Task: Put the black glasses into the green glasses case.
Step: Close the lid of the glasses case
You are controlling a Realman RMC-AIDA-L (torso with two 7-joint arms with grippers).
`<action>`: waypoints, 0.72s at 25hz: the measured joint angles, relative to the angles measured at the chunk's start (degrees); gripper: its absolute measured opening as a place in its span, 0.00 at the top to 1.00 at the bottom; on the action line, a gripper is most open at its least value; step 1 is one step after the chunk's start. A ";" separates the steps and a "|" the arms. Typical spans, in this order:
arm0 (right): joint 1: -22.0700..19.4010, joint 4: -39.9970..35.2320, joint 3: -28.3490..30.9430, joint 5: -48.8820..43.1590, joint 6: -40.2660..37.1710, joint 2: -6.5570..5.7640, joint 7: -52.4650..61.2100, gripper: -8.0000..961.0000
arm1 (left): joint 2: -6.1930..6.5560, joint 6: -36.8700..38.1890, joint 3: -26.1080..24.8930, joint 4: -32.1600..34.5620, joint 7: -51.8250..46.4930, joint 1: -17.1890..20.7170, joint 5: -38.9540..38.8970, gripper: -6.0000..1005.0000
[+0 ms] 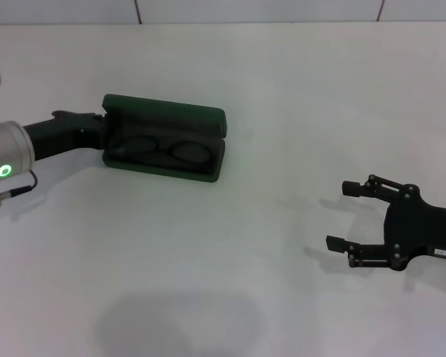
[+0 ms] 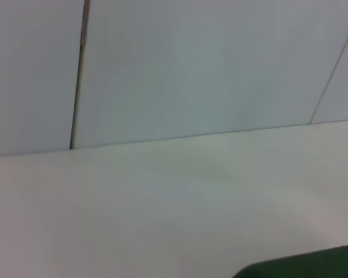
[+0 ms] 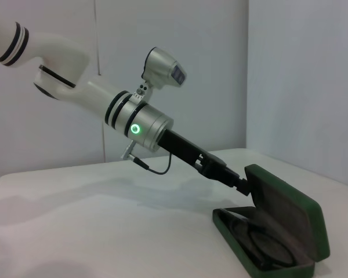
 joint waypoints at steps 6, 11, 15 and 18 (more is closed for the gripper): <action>-0.19 0.27 0.36 0.00 0.31 0.00 0.40 0.07 | 1.93 8.97 0.44 0.92 -12.40 1.44 1.24 0.95; 0.18 1.51 0.60 0.30 0.53 -0.01 0.52 0.07 | 1.38 17.42 0.46 8.27 -19.46 3.57 1.29 0.95; 0.27 1.71 0.62 0.45 1.18 -0.01 0.53 0.07 | -0.47 22.51 0.73 19.16 -26.65 4.12 1.13 0.95; 0.69 2.11 0.63 0.50 1.83 0.06 0.53 0.07 | -1.14 21.34 3.35 26.20 -34.67 3.55 1.07 0.95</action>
